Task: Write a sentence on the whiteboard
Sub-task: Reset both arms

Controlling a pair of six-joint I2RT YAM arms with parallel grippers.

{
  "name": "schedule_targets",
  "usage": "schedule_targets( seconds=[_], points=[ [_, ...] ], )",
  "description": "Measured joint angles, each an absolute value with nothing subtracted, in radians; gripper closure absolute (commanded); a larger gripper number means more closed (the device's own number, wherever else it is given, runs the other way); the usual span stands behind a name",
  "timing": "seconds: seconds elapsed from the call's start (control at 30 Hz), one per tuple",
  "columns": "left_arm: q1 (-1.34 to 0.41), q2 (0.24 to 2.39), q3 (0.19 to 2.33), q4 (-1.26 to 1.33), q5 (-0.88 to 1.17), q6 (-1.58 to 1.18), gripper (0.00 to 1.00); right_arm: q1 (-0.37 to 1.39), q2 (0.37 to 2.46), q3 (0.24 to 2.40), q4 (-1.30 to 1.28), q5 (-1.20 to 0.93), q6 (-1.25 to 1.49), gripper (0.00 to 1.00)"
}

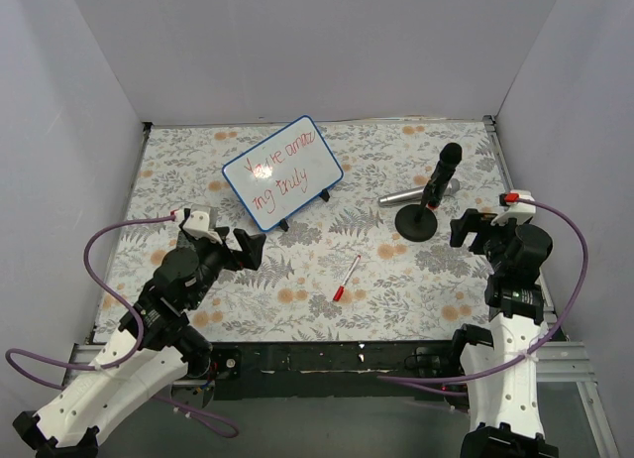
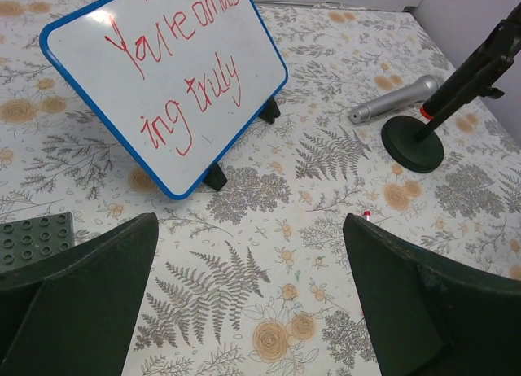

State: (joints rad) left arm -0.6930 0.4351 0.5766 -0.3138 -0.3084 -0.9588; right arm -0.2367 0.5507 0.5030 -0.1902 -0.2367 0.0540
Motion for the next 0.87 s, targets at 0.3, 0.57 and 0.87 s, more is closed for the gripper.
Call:
schedule_targets(
  seconds=[0.3,0.57,0.87],
  points=[
    [-0.693,0.458,0.577,-0.315,-0.336,-0.959,0.02,-0.237,0.544,0.503,-0.149,-0.237,0.057,0.02],
    [-0.693,0.458,0.577,-0.315,-0.344,-0.959,0.02,-0.242,0.538,0.5,-0.146,-0.237,0.057,0.02],
    [-0.693,0.456,0.577,-0.319,-0.344,-0.96,0.02,-0.249,0.537,0.5,-0.146,-0.238,0.057,0.02]
  ],
)
